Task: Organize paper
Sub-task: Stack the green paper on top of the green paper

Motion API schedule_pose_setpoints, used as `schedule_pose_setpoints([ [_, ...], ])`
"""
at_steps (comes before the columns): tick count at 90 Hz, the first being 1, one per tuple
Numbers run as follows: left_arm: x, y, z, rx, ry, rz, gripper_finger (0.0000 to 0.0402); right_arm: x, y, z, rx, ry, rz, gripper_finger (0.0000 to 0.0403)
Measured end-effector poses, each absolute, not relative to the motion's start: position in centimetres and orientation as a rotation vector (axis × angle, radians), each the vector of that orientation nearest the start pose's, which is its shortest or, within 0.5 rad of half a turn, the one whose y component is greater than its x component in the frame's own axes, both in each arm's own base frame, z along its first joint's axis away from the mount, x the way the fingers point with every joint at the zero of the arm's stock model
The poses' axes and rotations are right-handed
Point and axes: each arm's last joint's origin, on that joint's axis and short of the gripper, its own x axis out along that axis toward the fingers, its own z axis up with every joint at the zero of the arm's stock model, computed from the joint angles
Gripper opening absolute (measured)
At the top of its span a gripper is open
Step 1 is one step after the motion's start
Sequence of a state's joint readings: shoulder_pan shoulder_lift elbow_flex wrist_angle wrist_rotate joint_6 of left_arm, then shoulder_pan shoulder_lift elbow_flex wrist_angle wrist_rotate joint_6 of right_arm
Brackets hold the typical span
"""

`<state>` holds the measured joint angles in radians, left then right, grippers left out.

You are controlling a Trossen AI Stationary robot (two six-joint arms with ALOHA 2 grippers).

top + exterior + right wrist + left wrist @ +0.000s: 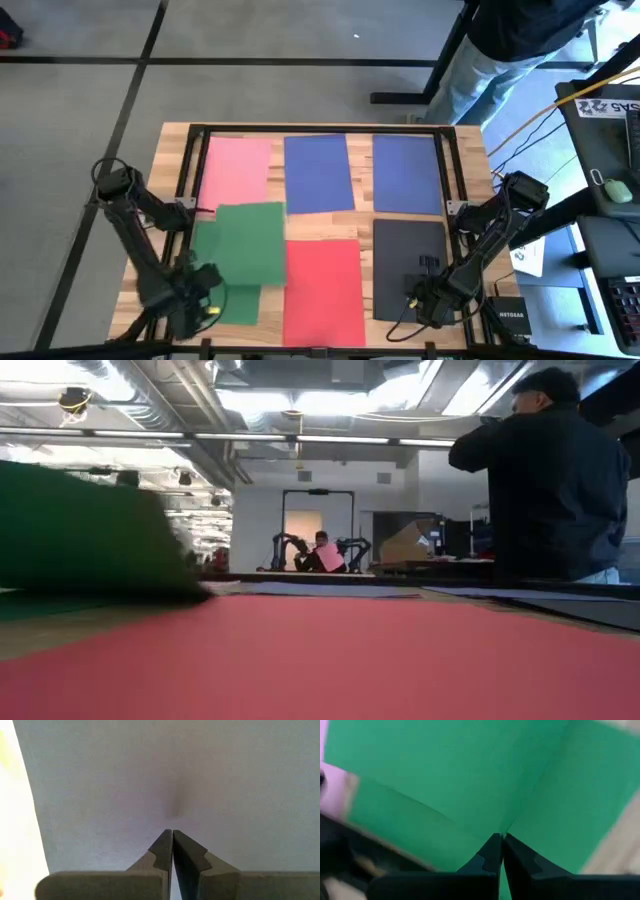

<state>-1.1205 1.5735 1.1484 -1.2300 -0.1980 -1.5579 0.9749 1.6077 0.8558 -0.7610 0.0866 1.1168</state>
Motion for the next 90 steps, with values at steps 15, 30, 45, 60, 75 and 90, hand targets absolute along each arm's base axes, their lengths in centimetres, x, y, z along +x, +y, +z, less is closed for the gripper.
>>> schedule_pose_setpoints([
  [15, 9.3, -25.4, 21.7, -0.321, 1.418, 0.418, 0.0, 14.6, 21.0, 14.7, 0.112, 1.453, -0.112, 0.0001],
  [30, 8.0, -26.6, 20.4, -0.337, 1.429, 0.456, 0.0, 14.6, 20.9, 14.7, 0.107, 1.442, -0.117, 0.0001],
  [45, 7.5, -27.8, 19.5, -0.4, 1.418, 0.469, 0.0, 14.6, 20.9, 14.7, 0.107, 1.441, -0.117, 0.0001],
  [60, 6.9, -28.3, 19.0, -0.401, 1.401, 0.502, 0.0, 14.6, 20.9, 14.7, 0.108, 1.441, -0.117, 0.0001],
  [75, 6.8, -29.0, 19.4, -0.41, 1.378, 0.552, 0.0, 14.6, 20.9, 14.7, 0.108, 1.441, -0.117, 0.0001],
  [90, 6.9, -29.2, 19.6, -0.404, 1.379, 0.574, 0.0, 14.6, 20.9, 14.7, 0.107, 1.441, -0.117, 0.0001],
])
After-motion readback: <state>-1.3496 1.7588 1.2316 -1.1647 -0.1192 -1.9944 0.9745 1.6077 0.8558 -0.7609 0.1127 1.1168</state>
